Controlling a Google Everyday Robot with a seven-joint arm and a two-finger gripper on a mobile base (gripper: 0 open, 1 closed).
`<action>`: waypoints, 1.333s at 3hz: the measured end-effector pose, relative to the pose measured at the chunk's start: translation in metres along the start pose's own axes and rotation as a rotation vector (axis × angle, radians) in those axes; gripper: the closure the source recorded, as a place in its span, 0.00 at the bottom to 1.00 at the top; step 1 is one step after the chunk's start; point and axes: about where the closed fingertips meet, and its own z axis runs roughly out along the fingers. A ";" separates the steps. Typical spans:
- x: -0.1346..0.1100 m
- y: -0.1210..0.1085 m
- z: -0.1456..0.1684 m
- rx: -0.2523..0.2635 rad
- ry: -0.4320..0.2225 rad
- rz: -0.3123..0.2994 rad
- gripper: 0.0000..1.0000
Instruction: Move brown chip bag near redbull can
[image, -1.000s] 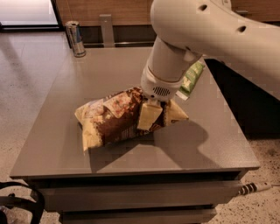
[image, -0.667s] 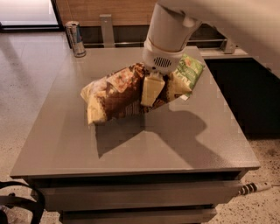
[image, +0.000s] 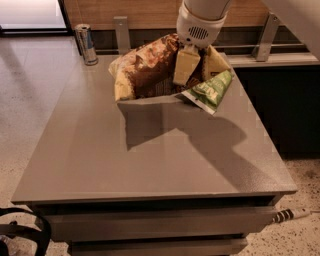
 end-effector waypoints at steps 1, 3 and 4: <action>0.018 -0.064 0.001 0.138 0.065 0.075 1.00; 0.031 -0.143 0.011 0.355 0.050 0.120 1.00; 0.028 -0.145 0.017 0.351 0.047 0.110 1.00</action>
Offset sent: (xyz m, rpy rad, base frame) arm 0.1316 -0.0839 0.0333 -0.0712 -0.3116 -0.2763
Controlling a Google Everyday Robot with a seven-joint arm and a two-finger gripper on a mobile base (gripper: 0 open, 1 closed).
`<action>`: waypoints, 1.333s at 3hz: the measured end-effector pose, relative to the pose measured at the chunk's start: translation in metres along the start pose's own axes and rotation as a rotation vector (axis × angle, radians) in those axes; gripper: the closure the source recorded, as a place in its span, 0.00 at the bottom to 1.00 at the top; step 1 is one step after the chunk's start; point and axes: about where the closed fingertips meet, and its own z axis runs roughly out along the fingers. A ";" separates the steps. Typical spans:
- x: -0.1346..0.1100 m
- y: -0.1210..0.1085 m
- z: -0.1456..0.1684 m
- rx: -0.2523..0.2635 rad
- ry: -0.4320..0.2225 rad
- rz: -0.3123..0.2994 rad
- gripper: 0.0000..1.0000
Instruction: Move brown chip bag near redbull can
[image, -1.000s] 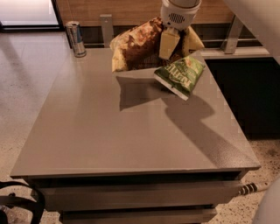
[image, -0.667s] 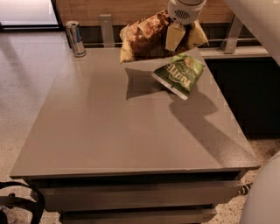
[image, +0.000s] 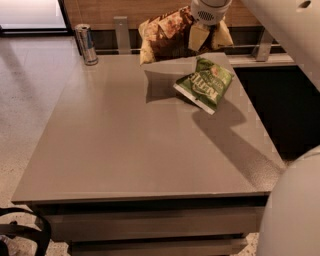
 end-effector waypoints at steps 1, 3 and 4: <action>-0.020 0.000 0.029 -0.020 -0.023 -0.049 1.00; -0.061 -0.004 0.090 -0.026 -0.097 -0.107 1.00; -0.090 -0.005 0.117 -0.014 -0.136 -0.134 1.00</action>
Offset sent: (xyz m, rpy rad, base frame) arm 0.0905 0.0544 -0.0606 0.0228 -0.0134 0.1610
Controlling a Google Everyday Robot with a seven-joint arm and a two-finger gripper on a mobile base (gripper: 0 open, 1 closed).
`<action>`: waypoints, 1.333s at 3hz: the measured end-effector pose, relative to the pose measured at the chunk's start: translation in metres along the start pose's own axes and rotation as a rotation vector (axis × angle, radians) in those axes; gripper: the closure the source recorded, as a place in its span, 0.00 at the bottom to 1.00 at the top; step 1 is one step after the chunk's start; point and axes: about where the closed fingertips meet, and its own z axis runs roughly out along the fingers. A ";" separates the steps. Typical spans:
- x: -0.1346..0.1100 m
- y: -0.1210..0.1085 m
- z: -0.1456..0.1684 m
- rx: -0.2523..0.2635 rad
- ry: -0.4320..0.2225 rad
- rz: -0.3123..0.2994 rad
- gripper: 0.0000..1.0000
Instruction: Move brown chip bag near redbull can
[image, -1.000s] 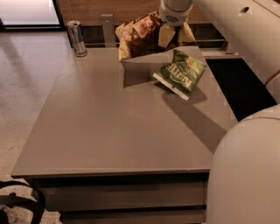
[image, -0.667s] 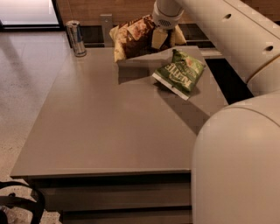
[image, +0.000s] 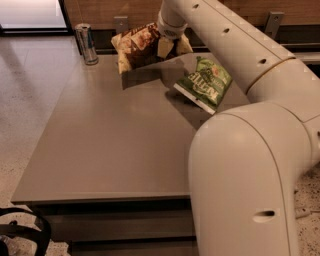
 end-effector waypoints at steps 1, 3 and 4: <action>-0.023 -0.004 0.028 0.029 -0.024 -0.011 0.97; -0.021 0.001 0.032 0.016 -0.019 -0.013 0.52; -0.021 0.004 0.036 0.010 -0.017 -0.014 0.20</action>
Offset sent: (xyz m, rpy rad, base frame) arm 0.0174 0.0203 -0.0103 0.0067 -0.0252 0.0134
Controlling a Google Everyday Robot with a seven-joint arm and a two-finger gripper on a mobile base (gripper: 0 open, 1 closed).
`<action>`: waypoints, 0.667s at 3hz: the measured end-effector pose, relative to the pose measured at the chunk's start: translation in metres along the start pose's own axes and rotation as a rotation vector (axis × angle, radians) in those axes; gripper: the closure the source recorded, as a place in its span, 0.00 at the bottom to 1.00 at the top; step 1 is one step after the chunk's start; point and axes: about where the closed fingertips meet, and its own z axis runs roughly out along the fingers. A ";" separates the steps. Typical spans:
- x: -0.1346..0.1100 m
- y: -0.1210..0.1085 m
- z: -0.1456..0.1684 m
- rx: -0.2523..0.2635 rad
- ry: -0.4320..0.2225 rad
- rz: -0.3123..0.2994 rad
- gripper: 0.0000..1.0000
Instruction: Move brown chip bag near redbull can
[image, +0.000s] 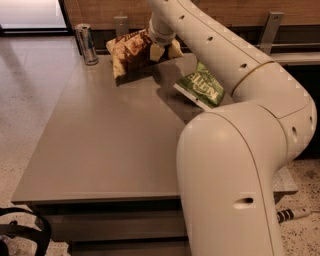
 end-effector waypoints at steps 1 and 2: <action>0.000 0.002 0.003 -0.004 0.001 -0.001 0.00; 0.000 0.002 0.003 -0.005 0.002 -0.001 0.00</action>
Offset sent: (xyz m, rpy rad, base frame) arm 0.0003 0.0007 -0.0027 -0.0013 0.0035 0.0008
